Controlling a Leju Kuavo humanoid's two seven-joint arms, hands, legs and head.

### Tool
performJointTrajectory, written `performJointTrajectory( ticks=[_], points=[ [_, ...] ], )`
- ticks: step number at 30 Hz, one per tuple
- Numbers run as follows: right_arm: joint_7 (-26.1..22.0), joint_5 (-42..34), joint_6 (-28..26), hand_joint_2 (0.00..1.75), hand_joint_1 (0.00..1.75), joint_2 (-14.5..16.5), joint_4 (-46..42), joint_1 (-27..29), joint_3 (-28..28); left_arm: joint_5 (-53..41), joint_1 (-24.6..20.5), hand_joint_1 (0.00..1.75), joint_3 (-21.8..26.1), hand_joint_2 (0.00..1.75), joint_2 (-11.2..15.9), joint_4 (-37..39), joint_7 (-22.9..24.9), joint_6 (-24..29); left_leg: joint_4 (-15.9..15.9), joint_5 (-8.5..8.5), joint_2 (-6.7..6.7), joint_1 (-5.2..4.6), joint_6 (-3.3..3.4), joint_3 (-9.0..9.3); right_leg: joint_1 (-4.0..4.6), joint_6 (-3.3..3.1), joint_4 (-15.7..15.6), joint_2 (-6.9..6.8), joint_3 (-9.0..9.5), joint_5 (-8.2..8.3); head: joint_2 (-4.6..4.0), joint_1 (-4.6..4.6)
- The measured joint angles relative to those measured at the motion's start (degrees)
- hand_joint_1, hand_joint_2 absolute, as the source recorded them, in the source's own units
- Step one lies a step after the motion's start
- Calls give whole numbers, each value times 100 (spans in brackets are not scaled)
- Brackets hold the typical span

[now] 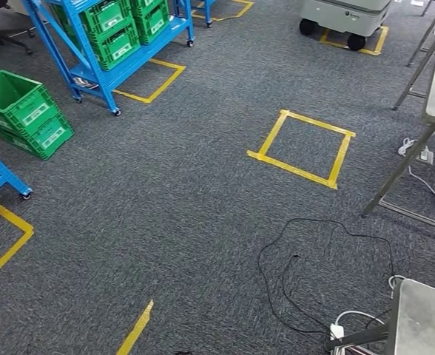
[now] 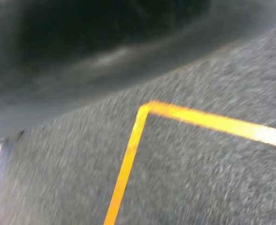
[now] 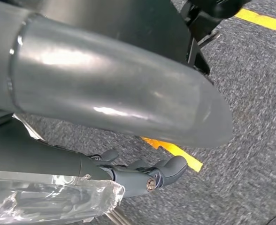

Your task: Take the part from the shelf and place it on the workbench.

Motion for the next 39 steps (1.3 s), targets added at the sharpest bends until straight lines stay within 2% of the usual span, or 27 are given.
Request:
performJointTrajectory(
  ticks=[2,3,4,6,7,9,11,12,13,14,15,17,18,20,22,24,26,27,28,29,30,32,33,34,35,37,39],
  points=[
    [-16,-4,0,0,0,1,55,-40,1,32,-1,0,71,0,-43,14,48,-25,-794,332,255,-39,53,456,22,35,6,-122,40,-37,0,-2],
    [-20,-4,0,0,0,1,79,-54,2,43,-15,0,98,0,-59,16,62,-28,-1079,413,364,-63,96,617,37,61,10,-177,48,-58,0,7],
    [-22,-5,0,0,0,1,99,-64,2,55,-27,0,118,0,-74,19,78,-31,-1227,429,438,-87,140,696,51,87,12,-231,69,-80,0,14],
    [-29,-7,0,0,0,2,138,-87,2,84,-29,0,156,0,-105,30,137,-56,-1274,423,346,-105,217,706,54,139,6,-344,117,-113,0,28],
    [-35,-9,-1,0,0,2,156,-103,2,106,-18,0,188,0,-131,39,184,-86,-1289,431,288,-99,248,709,43,173,25,-326,135,-146,0,27],
    [-53,-20,-7,0,0,2,205,-140,2,183,-13,0,272,0,-194,55,287,-174,-1320,459,175,-67,310,720,19,236,311,-57,9,-347,0,46],
    [-69,-37,-15,0,0,0,270,-159,2,329,-37,0,381,0,-286,61,355,-289,-1324,472,51,-51,346,704,-7,275,1052,264,-358,-708,0,69],
    [-72,-45,-17,0,0,-1,302,-161,2,421,-49,0,441,0,-338,63,369,-346,-1324,475,-20,-51,353,697,-14,286,1425,323,-550,-846,0,71],
    [-76,-54,-19,0,0,-2,330,-159,2,524,-56,0,513,0,-395,65,375,-401,-1324,476,-98,-51,356,695,-18,291,1655,344,-685,-883,0,72],
    [-79,-62,-21,0,0,-2,352,-158,2,620,-55,0,591,0,-450,65,379,-446,-1323,477,-181,-50,354,700,-22,291,1649,354,-715,-789,0,72],
    [-85,-69,-24,0,0,-3,369,-158,1,705,-53,0,673,0,-509,65,380,-488,-1322,477,-263,-47,350,709,-28,289,1414,373,-635,-592,0,71],
    [-96,-80,-31,0,0,-4,397,-165,0,823,-56,0,822,0,-609,65,381,-542,-1318,473,-419,-47,319,723,-58,289,616,564,-303,-154,0,77],
    [-102,-84,-35,0,0,-5,410,-173,-1,853,-63,0,879,0,-646,65,380,-556,-1308,473,-485,-51,292,717,-74,290,299,672,-167,-40,0,77],
    [-109,-90,-50,0,0,-6,433,-188,-1,907,-67,0,970,0,-692,65,378,-574,-1303,490,-596,-47,223,685,-77,275,72,778,-53,-20,0,77],
    [-110,-98,-81,0,0,-6,439,-196,-3,978,-47,0,1077,0,-736,64,374,-612,-1309,505,-648,-23,165,658,-69,219,49,676,-23,4,0,75],
    [-107,-106,-108,0,0,-5,442,-196,-7,1024,-35,0,1184,0,-804,56,366,-655,-1112,356,-428,-33,121,565,-75,156,29,565,-16,27,0,50],
    [-97,-109,-123,0,0,-4,456,-189,-11,1022,-42,0,1261,0,-887,24,358,-710,-464,-22,-134,-47,95,276,-63,117,23,441,-20,25,0,26],
    [-90,-109,-129,0,0,-5,466,-183,-13,1007,-42,0,1290,0,-926,-2,360,-746,-56,-206,-79,-46,89,90,-49,105,24,375,-23,19,0,25],
    [-82,-109,-137,0,0,-5,477,-181,-15,991,-33,0,1318,0,-961,-33,367,-790,250,-309,-58,-45,90,-43,-37,97,24,316,-24,13,0,27],
    [-76,-109,-144,0,0,-6,485,-182,-16,976,-18,0,1347,0,-994,-64,379,-828,381,-306,-51,-47,98,-92,-25,90,25,269,-21,8,0,26],
    [-73,-109,-149,0,0,-6,490,-185,-17,969,2,0,1374,0,-1016,-97,392,-850,265,-184,-49,-50,115,-18,-14,87,26,236,-11,3,0,27],
    [-71,-108,-154,0,0,-5,494,-195,-20,965,30,0,1413,0,-1046,-158,418,-871,-463,207,10,-76,187,376,3,88,26,187,17,-14,0,27],
    [-71,-108,-155,0,0,-4,496,-199,-21,961,31,0,1425,0,-1053,-187,430,-877,-844,334,66,-98,231,575,21,101,33,167,24,-28,0,28],
    [-71,-107,-157,0,0,-3,498,-204,-22,957,24,0,1435,0,-1057,-213,441,-882,-1104,392,117,-120,266,702,34,119,40,143,22,-39,0,30],
    [-69,-105,-158,0,0,-2,500,-207,-23,954,21,0,1446,0,-1058,-234,451,-893,-1225,385,151,-138,289,752,42,138,45,119,14,-46,0,31],
    [-66,-101,-163,0,0,-2,502,-213,-24,952,37,0,1474,0,-1057,-266,470,-928,-1282,377,125,-134,314,755,49,185,48,71,6,-61,0,26],
    [-65,-96,-176,0,0,-3,504,-219,-25,951,65,0,1513,0,-1057,-290,490,-961,-1333,404,79,-101,351,778,40,244,202,141,-58,-187,0,44]
  ],
)
